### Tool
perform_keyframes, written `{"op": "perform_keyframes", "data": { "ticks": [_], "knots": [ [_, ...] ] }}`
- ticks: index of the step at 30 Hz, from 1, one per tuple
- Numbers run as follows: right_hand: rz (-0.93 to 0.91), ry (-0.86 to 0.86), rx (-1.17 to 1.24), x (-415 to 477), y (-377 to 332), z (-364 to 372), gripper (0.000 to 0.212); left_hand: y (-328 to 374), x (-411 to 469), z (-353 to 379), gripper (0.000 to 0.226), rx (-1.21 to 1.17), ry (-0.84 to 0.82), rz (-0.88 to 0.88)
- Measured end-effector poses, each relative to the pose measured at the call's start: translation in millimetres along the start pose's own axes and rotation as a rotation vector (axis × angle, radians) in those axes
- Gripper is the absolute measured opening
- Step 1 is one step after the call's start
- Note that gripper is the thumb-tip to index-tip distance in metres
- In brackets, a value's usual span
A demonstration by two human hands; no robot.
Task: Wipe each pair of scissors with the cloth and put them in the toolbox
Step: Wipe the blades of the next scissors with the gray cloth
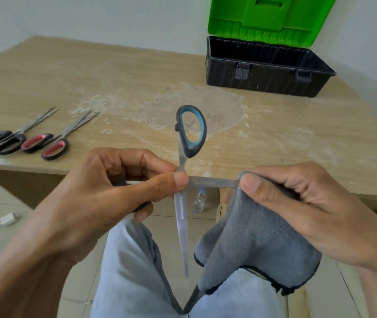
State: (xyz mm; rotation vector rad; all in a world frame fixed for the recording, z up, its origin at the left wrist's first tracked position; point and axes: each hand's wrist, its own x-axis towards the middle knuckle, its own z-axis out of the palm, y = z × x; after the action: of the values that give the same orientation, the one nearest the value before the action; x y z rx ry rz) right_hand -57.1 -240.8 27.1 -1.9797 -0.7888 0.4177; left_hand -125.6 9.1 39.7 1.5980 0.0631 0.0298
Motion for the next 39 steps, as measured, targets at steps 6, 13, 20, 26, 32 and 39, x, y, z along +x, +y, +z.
{"op": "perform_keyframes", "data": {
  "ticks": [6,13,20,26,32,39],
  "knots": [
    [-0.079,0.169,0.074,-4,-3,0,0.037,1,3,-8,0.012,-0.144,0.201,0.051],
    [-0.054,0.143,0.079,-3,-11,9,0.036,-2,7,22,0.007,-0.371,0.363,0.144],
    [0.045,0.052,0.04,-5,-17,10,0.04,-4,7,35,0.01,-0.391,0.422,0.155],
    [0.036,0.042,0.074,-3,-15,16,0.056,-6,7,44,0.006,-0.405,0.408,0.138],
    [0.011,0.159,0.059,3,-7,25,0.062,-10,7,48,0.012,-0.407,0.408,0.1],
    [0.056,0.227,0.117,3,-4,19,0.068,-16,5,40,0.021,-0.367,0.331,0.064]
  ]
}}
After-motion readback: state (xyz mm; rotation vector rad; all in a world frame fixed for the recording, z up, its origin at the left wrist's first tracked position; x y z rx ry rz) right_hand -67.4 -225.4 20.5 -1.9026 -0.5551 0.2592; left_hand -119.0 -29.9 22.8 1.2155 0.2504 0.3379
